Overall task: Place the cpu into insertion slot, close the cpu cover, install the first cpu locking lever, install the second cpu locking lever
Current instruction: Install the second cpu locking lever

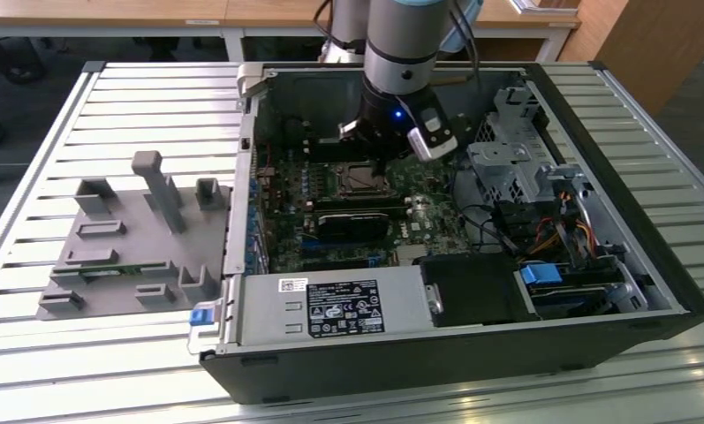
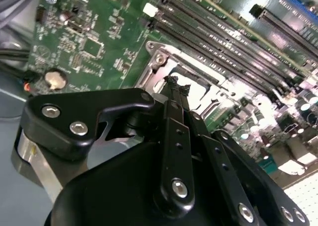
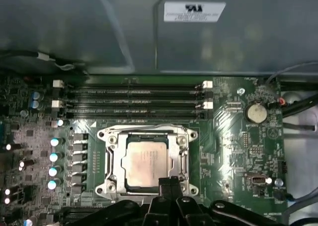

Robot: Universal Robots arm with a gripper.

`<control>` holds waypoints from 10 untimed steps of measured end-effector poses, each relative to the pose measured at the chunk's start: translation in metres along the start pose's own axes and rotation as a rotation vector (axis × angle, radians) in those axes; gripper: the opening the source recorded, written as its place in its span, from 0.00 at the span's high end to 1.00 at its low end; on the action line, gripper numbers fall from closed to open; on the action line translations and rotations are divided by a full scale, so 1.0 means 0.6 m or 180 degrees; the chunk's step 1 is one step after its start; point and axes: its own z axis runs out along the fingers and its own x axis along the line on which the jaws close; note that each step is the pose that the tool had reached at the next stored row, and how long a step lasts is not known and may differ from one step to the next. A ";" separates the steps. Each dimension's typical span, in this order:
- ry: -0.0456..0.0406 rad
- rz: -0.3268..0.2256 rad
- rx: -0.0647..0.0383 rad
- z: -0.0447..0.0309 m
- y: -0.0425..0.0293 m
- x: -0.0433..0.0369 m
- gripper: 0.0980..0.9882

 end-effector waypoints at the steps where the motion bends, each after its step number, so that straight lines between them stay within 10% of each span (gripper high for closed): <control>1: 0.0016 -0.0007 0.0001 0.002 -0.002 0.000 0.99; 10: 0.0040 -0.0023 -0.0057 0.003 -0.026 0.000 0.99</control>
